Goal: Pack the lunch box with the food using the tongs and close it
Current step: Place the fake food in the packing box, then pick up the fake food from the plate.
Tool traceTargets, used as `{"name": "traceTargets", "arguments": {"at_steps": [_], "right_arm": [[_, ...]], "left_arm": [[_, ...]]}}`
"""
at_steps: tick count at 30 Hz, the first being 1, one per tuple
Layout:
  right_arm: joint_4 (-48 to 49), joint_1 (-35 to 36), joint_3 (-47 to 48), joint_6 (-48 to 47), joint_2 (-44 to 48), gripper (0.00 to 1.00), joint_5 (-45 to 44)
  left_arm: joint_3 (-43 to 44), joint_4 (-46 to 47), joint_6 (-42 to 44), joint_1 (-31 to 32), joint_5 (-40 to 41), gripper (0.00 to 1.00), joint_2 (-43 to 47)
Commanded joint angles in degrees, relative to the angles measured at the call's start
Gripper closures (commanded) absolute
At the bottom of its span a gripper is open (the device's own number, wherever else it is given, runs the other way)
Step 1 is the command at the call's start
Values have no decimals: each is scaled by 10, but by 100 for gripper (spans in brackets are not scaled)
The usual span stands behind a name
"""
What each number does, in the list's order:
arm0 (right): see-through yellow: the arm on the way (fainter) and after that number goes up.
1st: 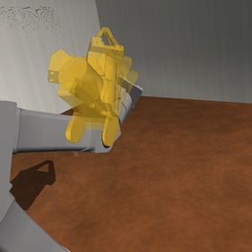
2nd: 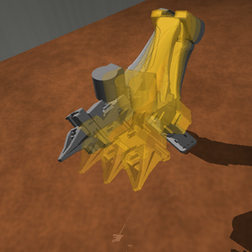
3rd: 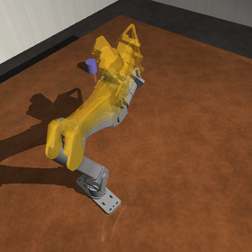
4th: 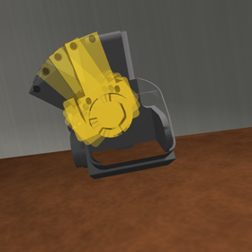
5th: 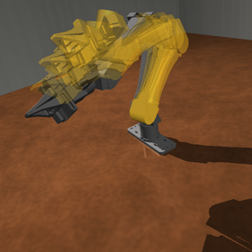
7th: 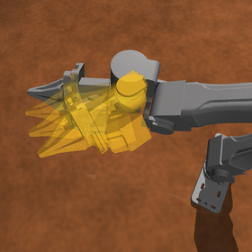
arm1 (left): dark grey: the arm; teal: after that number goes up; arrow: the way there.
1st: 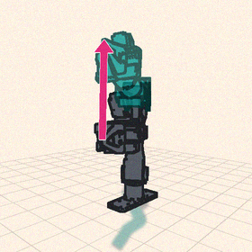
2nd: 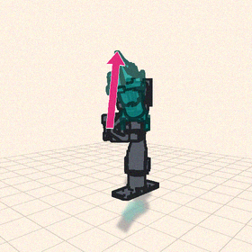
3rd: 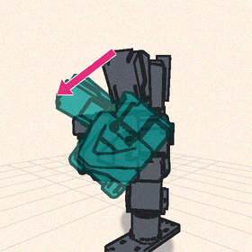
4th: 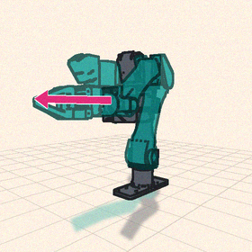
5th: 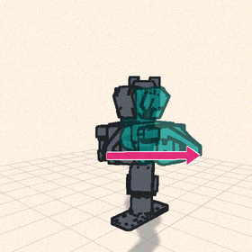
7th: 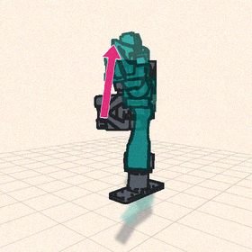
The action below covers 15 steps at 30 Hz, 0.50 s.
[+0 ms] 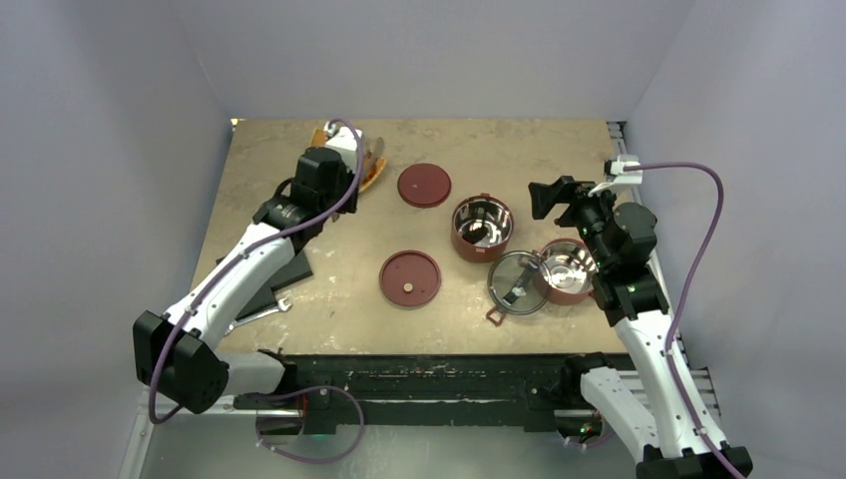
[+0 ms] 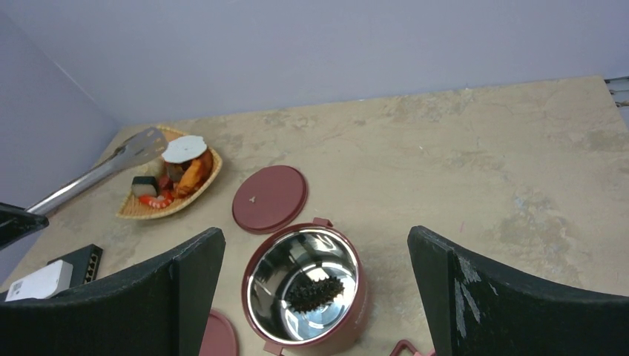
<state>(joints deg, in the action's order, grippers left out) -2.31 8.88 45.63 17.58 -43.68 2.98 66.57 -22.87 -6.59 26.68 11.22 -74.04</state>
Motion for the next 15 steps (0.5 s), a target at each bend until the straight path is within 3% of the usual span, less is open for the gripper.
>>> {"name": "traceTargets", "arguments": {"at_steps": [1,6,15], "right_arm": [[11,0,2,8,12,2,7],[8,0,0,13,14,2,12],[13,0,-8,19,17,2,18]], "left_arm": [[22,-17,-18,-51,94,67,2],[44,-49,-13,-70,171,67,-26],[58,-62,-13,-73,181,65,-77]]}}
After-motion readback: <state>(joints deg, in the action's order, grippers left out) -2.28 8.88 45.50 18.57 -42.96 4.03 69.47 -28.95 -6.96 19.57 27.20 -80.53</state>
